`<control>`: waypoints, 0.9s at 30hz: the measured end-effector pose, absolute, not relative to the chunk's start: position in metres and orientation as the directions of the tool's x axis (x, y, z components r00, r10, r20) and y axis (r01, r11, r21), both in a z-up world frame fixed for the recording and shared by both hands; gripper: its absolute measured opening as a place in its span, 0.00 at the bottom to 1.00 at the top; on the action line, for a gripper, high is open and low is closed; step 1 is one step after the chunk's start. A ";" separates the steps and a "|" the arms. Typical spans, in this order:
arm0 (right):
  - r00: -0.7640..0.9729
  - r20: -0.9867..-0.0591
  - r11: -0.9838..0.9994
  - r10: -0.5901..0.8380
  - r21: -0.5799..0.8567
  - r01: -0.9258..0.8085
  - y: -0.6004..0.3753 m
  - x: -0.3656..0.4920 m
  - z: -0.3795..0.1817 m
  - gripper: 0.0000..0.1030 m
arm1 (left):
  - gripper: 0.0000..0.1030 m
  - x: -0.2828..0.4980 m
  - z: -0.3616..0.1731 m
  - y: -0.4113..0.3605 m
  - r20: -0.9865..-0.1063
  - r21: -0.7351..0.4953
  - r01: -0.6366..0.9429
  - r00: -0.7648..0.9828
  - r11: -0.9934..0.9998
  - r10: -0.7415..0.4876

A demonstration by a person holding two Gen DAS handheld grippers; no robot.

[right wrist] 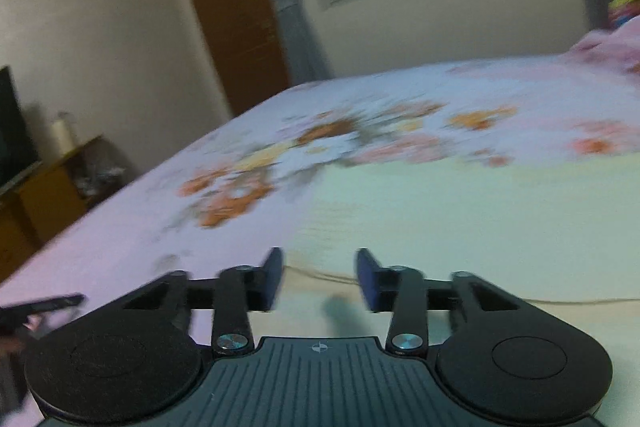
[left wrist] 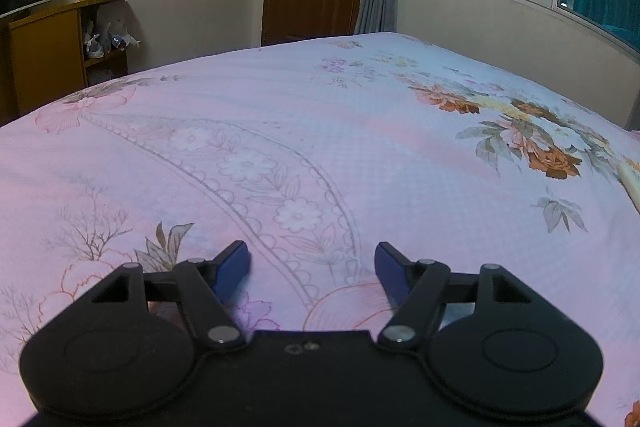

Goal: Fold small clothes

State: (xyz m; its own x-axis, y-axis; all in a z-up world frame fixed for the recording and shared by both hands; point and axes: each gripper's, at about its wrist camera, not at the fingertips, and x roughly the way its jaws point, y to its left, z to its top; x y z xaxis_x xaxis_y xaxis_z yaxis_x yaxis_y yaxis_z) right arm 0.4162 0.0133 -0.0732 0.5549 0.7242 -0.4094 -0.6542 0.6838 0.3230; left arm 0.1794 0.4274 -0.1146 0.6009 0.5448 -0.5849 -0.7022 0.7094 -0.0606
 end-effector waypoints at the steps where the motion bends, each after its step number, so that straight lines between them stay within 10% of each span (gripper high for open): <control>1: 0.585 -0.408 0.709 0.701 0.313 -0.632 -0.005 0.417 -0.071 0.23 | 0.64 0.181 -0.111 0.426 -0.582 -0.069 -0.684 0.619 0.726 0.528; 14: 0.841 -0.395 0.928 0.370 0.207 -0.311 -0.180 0.519 -0.069 0.14 | 0.64 0.404 -0.053 0.204 -0.414 -0.114 -0.106 0.909 0.988 0.050; 19: 0.794 -0.390 0.885 0.465 0.187 -0.427 -0.182 0.564 -0.093 0.14 | 0.67 0.473 -0.090 0.163 -0.494 -0.015 -0.070 0.868 0.997 0.054; 22: 0.738 -0.546 0.917 0.398 0.217 -0.334 -0.189 0.613 -0.121 0.14 | 0.69 0.487 -0.110 0.177 -0.549 -0.064 -0.112 0.834 0.992 0.059; 27: 0.789 -0.455 0.908 0.412 0.280 -0.313 -0.205 0.613 -0.103 0.14 | 0.67 0.473 -0.095 0.190 -0.510 -0.046 -0.195 0.848 0.980 0.145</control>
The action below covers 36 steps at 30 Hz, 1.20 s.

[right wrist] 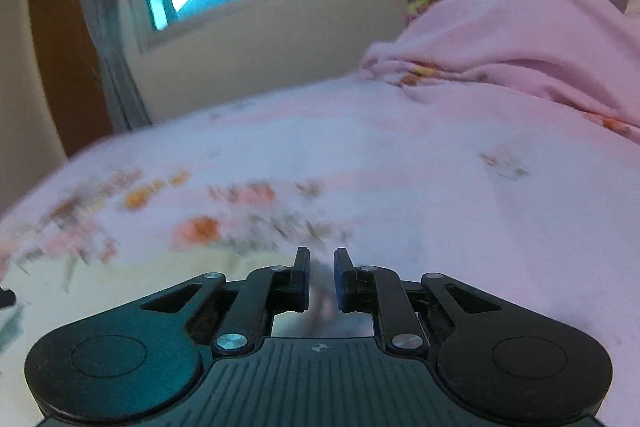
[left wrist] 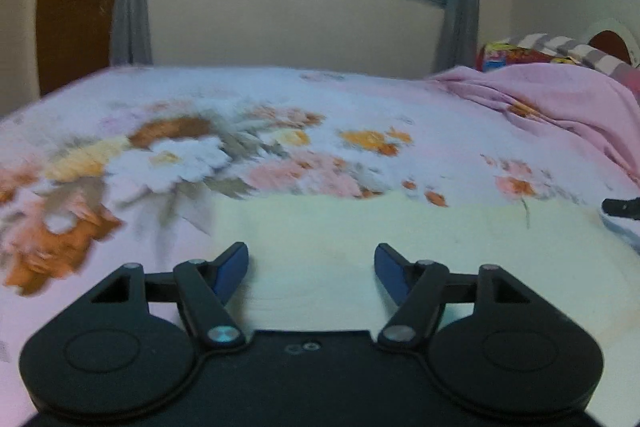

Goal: Fold small clothes

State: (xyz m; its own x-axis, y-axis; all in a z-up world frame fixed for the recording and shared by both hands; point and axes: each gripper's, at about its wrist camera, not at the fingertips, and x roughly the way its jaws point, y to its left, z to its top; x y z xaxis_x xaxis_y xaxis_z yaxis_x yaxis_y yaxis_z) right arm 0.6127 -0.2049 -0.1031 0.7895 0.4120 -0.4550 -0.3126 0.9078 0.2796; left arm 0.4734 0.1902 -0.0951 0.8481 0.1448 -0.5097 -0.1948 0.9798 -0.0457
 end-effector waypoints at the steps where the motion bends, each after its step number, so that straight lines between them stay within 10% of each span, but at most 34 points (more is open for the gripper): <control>1: 0.770 -0.493 0.913 0.405 0.268 -0.308 -0.200 0.616 -0.107 0.14 | 0.67 0.476 -0.098 0.191 -0.542 -0.040 -0.210 0.826 0.977 0.155; 20: 0.717 -0.559 0.909 0.417 0.271 -0.317 -0.258 0.334 -0.081 0.14 | 0.68 0.259 -0.097 0.169 -0.638 0.046 -0.180 0.751 0.983 0.168; 32: 0.608 -0.608 0.852 0.511 0.455 -0.260 -0.287 0.174 -0.083 0.15 | 0.67 0.122 -0.088 0.162 -0.667 -0.155 -0.039 0.742 0.987 -0.076; 33: 0.602 -0.604 0.844 0.522 0.469 -0.260 -0.290 0.167 -0.084 0.17 | 0.65 0.118 -0.088 0.162 -0.661 -0.186 -0.015 0.742 0.983 -0.113; 36: 0.594 -0.572 0.805 0.566 0.537 -0.250 -0.293 0.158 -0.082 0.64 | 0.63 0.114 -0.090 0.170 -0.644 -0.323 0.017 0.728 0.946 -0.233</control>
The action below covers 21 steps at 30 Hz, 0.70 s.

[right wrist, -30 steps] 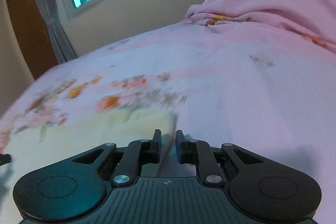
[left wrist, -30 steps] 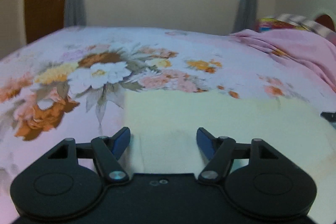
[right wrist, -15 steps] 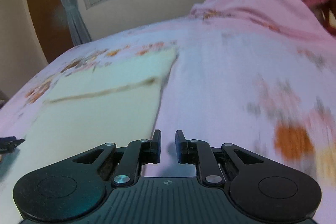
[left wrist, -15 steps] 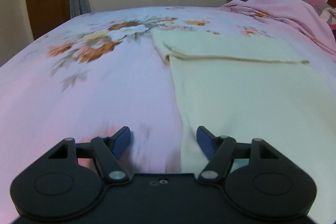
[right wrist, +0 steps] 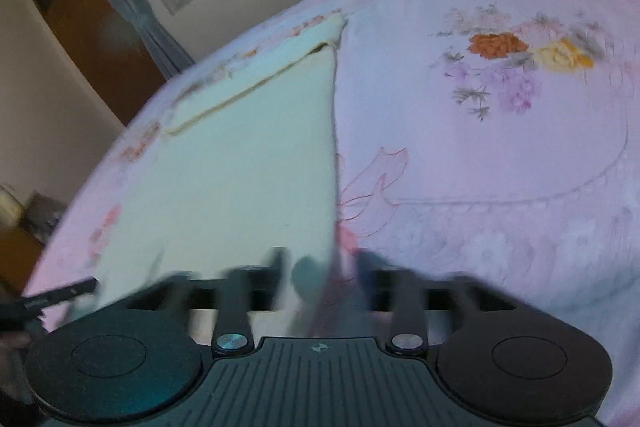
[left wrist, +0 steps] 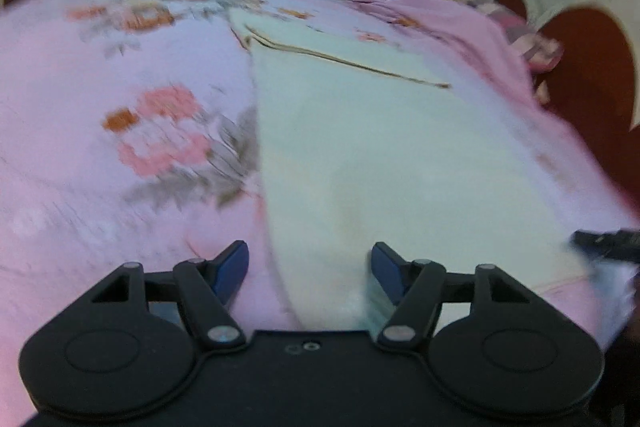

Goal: Fold small clothes

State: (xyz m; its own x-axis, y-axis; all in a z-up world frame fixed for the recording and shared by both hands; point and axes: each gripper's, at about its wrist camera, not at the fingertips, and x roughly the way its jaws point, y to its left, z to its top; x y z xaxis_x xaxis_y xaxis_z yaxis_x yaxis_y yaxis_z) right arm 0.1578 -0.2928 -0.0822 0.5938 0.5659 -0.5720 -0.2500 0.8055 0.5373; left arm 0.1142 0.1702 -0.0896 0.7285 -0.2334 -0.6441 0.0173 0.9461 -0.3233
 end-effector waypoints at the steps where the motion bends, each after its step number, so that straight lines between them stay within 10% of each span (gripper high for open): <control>1: 0.601 -0.551 0.790 0.579 0.561 -0.246 -0.294 0.155 -0.080 0.70 | 0.63 0.113 -0.090 0.172 -0.632 -0.366 0.026 0.726 0.930 -0.269; 5: 0.576 -0.501 0.714 0.646 0.664 -0.223 -0.303 0.159 -0.083 0.69 | 0.57 0.114 -0.099 0.184 -0.566 -0.550 0.033 0.719 0.834 -0.402; 8: 0.557 -0.489 0.671 0.671 0.720 -0.176 -0.310 0.172 -0.092 0.52 | 0.08 0.118 -0.117 0.202 -0.527 -0.677 -0.009 0.704 0.736 -0.476; 21: 0.458 -0.412 0.539 0.788 0.821 -0.189 -0.323 0.222 -0.106 0.47 | 0.25 0.162 -0.151 0.230 -0.431 -0.814 -0.013 0.685 0.581 -0.588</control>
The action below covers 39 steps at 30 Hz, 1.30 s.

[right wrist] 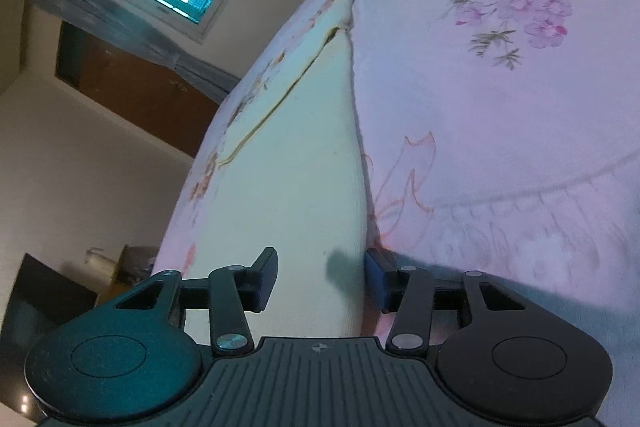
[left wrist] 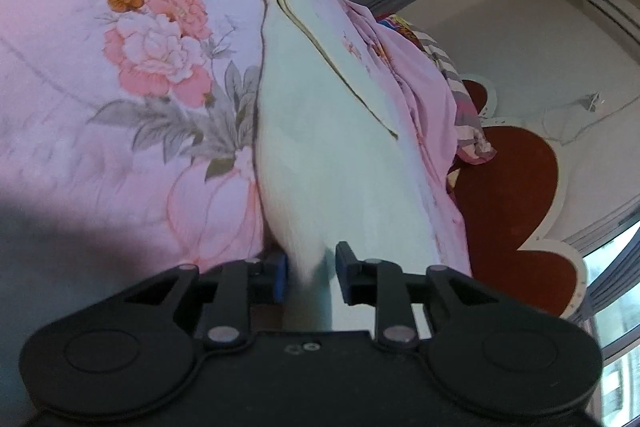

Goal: Fold small clothes

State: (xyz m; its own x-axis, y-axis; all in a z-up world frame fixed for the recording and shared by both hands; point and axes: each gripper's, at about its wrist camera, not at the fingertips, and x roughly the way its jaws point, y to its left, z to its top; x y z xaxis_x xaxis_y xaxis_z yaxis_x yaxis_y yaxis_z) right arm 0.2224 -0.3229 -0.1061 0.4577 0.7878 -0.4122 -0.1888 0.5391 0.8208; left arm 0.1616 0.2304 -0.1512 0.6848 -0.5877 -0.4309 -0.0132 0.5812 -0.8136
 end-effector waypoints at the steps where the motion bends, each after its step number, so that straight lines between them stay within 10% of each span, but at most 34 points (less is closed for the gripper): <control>1: 0.449 -0.405 0.528 0.796 0.827 -0.191 -0.324 0.227 -0.108 0.47 | 0.25 0.165 -0.154 0.233 -0.419 -0.825 -0.010 0.682 0.565 -0.600; 9: 0.395 -0.388 0.493 0.833 0.844 -0.209 -0.328 0.246 -0.127 0.16 | 0.17 0.177 -0.166 0.241 -0.400 -0.845 0.019 0.641 0.534 -0.655; 21: 0.221 -0.384 0.437 0.897 0.847 -0.302 -0.336 0.245 -0.126 0.16 | 0.24 0.166 -0.159 0.229 -0.411 -0.830 0.090 0.568 0.551 -0.713; 26: 0.228 -0.384 0.443 0.895 0.828 -0.344 -0.335 0.237 -0.120 0.03 | 0.05 0.164 -0.158 0.217 -0.440 -0.794 0.126 0.557 0.595 -0.704; 39: 0.416 -0.137 0.331 0.899 0.834 -0.441 -0.323 0.341 -0.025 0.03 | 0.05 0.248 -0.080 0.261 -0.080 -0.845 0.287 0.766 0.451 -0.638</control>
